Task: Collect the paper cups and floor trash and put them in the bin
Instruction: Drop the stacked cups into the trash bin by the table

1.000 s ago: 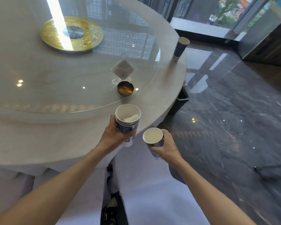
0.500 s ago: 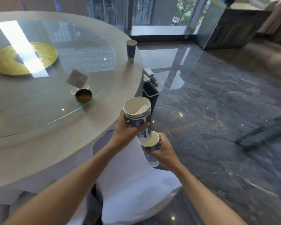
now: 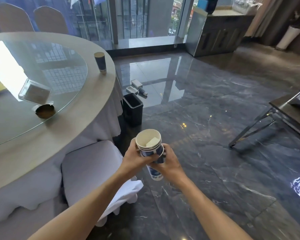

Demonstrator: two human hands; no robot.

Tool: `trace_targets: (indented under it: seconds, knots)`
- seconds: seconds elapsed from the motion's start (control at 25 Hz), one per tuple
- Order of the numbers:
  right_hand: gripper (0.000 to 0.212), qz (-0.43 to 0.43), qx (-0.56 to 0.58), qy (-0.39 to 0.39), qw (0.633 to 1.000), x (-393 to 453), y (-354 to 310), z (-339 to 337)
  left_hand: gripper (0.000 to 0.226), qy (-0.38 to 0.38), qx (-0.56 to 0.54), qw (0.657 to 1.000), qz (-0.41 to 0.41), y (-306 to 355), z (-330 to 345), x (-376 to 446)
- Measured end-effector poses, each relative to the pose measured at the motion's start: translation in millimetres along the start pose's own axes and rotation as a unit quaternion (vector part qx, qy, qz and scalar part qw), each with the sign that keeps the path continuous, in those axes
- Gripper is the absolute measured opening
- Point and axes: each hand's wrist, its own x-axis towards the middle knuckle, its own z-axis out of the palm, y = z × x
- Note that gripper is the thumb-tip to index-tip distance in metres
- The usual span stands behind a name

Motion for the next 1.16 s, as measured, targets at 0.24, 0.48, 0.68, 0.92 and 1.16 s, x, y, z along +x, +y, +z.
trace_targets:
  seconds: [0.24, 0.48, 0.68, 0.92, 1.16]
  knots:
    - [0.077, 0.038, 0.026, -0.013, 0.999, 24.8, 24.2, -25.9, 0.080, -0.035, 0.019, 0.999, -0.030, -2.0, 31.7, 35.3]
    - [0.063, 0.067, 0.037, -0.048, 0.996, 103.6, 44.5, -56.0, 0.069, -0.024, -0.020, 0.998, -0.062, -19.5, 68.1, 121.3]
    - [0.064, 0.099, 0.046, -0.087, 0.990, 201.3, 44.9, -97.6, 0.077, -0.034, -0.023, 0.997, -0.066, -16.0, 87.1, 218.9]
    - [0.075, 0.072, 0.082, -0.135, 0.985, 318.4, 7.8, -95.4, 0.080, 0.016, -0.027, 0.998, -0.058, 16.8, 58.3, 310.6]
    - [0.072, 0.020, 0.084, -0.218, 0.972, 425.8, -23.7, -71.5, 0.081, 0.099, -0.018, 0.993, -0.061, 31.7, 16.4, 384.7]
